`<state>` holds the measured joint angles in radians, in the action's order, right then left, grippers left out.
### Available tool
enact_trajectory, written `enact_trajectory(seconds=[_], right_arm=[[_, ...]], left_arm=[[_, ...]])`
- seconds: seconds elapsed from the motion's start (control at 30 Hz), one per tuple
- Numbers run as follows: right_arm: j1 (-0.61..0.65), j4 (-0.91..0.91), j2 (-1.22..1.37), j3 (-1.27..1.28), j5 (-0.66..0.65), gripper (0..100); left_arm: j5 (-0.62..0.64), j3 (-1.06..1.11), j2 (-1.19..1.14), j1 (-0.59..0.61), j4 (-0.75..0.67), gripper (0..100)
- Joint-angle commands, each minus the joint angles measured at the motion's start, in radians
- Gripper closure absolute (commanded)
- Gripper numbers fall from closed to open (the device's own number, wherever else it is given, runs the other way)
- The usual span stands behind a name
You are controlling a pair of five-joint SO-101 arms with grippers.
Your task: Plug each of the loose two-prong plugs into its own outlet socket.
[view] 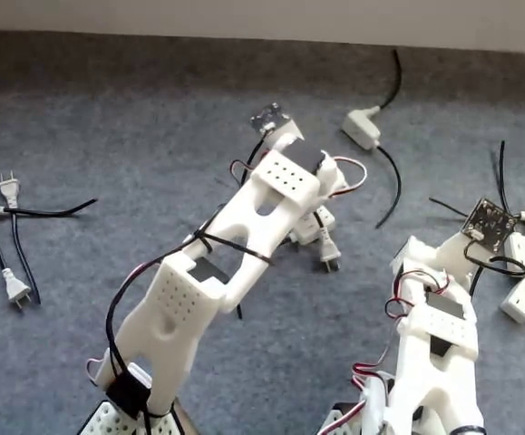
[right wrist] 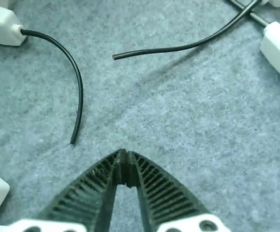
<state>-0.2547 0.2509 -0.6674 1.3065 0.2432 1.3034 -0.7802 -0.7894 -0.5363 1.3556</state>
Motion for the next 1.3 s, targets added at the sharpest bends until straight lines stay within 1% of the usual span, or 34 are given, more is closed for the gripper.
enact_trajectory(seconds=[0.0,0.13,0.27,0.4,0.57,0.63,0.67,0.73,0.9,0.97,1.03,1.17,1.27], right_arm=[[0.007,-0.002,-0.004,-0.012,0.009,99.1],[0.007,-0.002,-0.004,-0.012,0.009,99.1],[0.007,-0.002,-0.004,-0.012,0.009,99.1],[0.007,-0.002,-0.004,-0.012,0.009,99.1],[0.007,-0.002,-0.004,-0.012,0.009,99.1],[0.007,-0.002,-0.004,-0.012,0.009,99.1],[0.007,-0.002,-0.004,-0.012,0.009,99.1],[0.007,-0.004,-0.004,-0.012,0.009,99.1],[0.007,-0.004,-0.004,-0.012,0.009,99.1],[0.007,-0.004,-0.004,-0.012,0.009,99.1],[0.007,-0.004,-0.004,-0.012,0.009,99.1],[0.007,-0.004,-0.004,-0.012,0.009,99.1],[0.007,-0.004,-0.004,-0.012,0.009,99.1]], left_arm=[[0.0,-0.008,0.157,0.048,0.063,99],[-0.069,-0.007,0.28,0.059,0.164,99],[-0.075,-0.004,0.328,0.018,0.245,99],[-0.077,-0.004,0.329,0.002,0.256,99],[-0.078,-0.045,0.337,0.05,0.259,99],[-0.083,-0.074,0.335,0.067,0.29,99],[-0.112,-0.081,0.335,0.068,0.304,99],[-0.219,-0.084,0.334,0.062,0.322,99],[-0.572,-0.058,0.326,-0.001,0.351,99],[-0.689,-0.035,0.328,-0.021,0.358,99],[-0.766,-0.018,0.328,-0.041,0.356,99],[-0.876,0.018,0.328,-0.051,0.354,99],[-0.984,0.054,0.328,-0.051,0.362,94]])
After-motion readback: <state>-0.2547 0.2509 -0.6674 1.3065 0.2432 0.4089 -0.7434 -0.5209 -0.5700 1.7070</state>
